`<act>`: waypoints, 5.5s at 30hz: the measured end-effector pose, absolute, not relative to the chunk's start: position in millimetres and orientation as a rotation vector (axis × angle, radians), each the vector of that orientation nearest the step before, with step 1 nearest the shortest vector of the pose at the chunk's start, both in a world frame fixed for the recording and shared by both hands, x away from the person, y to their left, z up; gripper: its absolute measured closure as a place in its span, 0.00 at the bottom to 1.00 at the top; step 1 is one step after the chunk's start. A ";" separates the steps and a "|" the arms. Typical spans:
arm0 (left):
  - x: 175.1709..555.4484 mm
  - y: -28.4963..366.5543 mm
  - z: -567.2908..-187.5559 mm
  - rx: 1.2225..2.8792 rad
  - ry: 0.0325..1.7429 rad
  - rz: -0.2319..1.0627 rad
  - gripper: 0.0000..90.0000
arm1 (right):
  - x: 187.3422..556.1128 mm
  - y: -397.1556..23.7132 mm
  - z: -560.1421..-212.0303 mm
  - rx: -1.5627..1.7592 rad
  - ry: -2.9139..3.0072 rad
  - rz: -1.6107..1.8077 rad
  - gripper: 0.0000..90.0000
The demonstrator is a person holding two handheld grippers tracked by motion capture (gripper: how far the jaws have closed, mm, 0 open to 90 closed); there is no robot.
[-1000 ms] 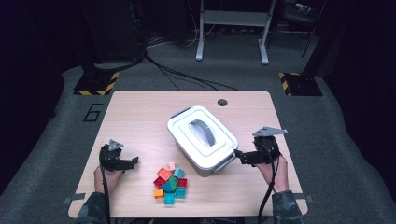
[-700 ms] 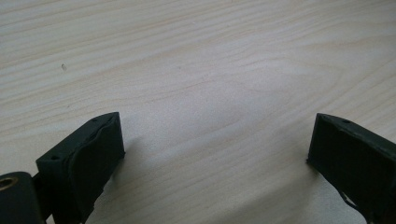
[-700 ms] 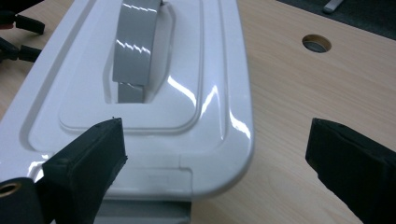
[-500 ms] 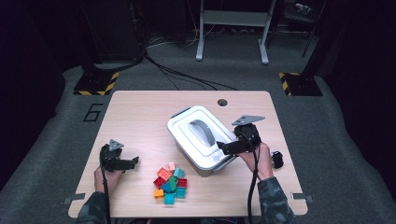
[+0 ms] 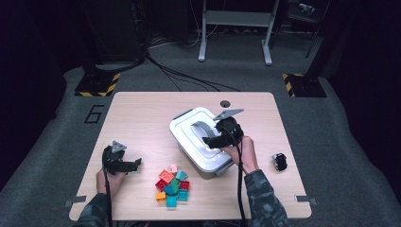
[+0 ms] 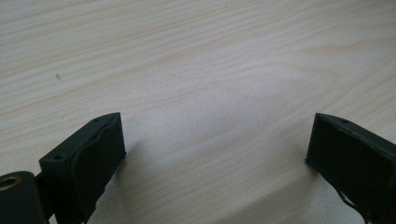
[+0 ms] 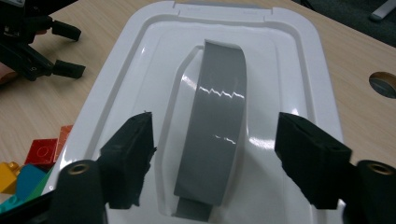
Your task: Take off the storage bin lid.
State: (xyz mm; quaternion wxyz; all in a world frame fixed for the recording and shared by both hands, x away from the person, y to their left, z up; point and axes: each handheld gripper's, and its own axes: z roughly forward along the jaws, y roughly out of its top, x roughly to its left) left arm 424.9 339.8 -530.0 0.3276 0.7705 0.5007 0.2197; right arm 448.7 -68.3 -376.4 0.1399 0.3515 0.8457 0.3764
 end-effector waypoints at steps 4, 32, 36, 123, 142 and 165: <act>426.3 339.1 -530.4 2.010 1.317 0.564 0.05 | 453.0 -60.9 -375.1 1.009 2.447 1.054 0.45; 427.7 338.2 -530.5 2.013 1.314 0.567 0.05 | 448.8 -58.7 -355.6 1.071 2.329 1.111 0.74; 427.7 338.2 -530.5 2.013 1.313 0.567 0.05 | 448.3 -65.8 -348.3 1.062 2.300 1.122 0.74; 428.0 338.1 -530.4 2.015 1.311 0.565 0.05 | 538.9 -199.9 -431.4 1.686 1.756 1.025 0.74; 427.9 338.0 -530.4 2.015 1.312 0.565 0.05 | 545.5 -186.4 -472.2 1.751 1.783 0.976 0.74; 427.9 338.0 -530.4 2.014 1.313 0.565 0.05 | 531.1 -191.8 -463.0 1.709 1.916 0.958 0.39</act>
